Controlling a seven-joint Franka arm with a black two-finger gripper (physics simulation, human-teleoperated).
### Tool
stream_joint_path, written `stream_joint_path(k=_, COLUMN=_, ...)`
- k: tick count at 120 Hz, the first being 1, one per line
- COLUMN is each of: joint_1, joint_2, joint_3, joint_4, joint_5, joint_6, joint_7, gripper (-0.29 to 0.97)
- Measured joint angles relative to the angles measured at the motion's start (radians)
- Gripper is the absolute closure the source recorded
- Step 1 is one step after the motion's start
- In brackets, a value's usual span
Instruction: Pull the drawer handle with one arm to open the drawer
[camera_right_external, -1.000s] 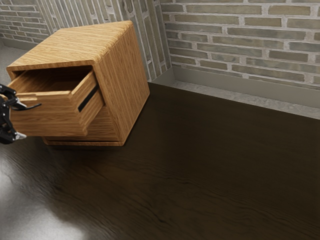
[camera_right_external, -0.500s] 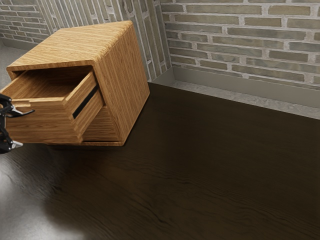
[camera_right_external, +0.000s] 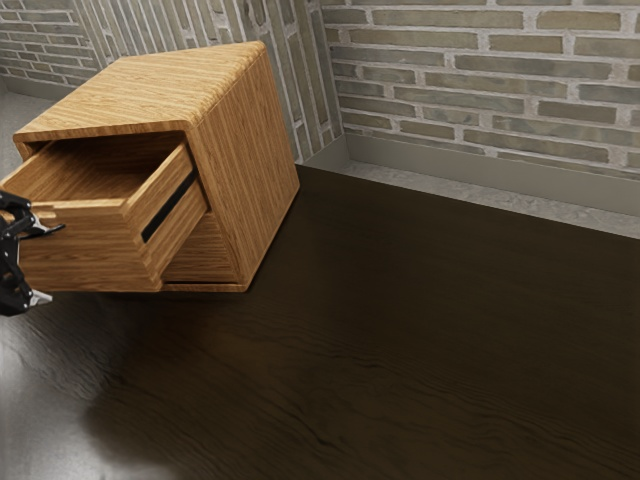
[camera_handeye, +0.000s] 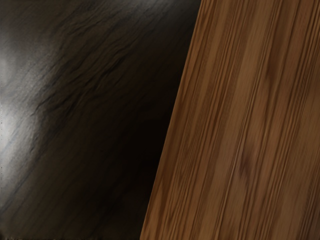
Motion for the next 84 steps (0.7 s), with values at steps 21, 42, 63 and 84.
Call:
stream_joint_path(k=21, joint_1=0.002, joint_2=0.000, joint_3=0.002, joint_4=0.005, joint_5=-0.006, joint_6=-0.038, joint_7=-0.001, gripper=0.04)
stream_joint_path(k=42, joint_1=0.003, joint_2=0.001, joint_3=0.004, joint_4=0.013, joint_5=-0.007, joint_6=-0.051, joint_7=-0.001, gripper=0.04)
stream_joint_path(k=63, joint_1=0.011, joint_2=-0.003, joint_3=0.022, joint_4=0.019, joint_5=0.002, joint_6=-0.055, joint_7=0.000, gripper=0.04)
stream_joint_path(k=84, joint_1=0.019, joint_2=-0.011, joint_3=0.029, joint_4=0.020, joint_5=0.004, joint_6=-0.058, joint_7=0.002, gripper=0.04)
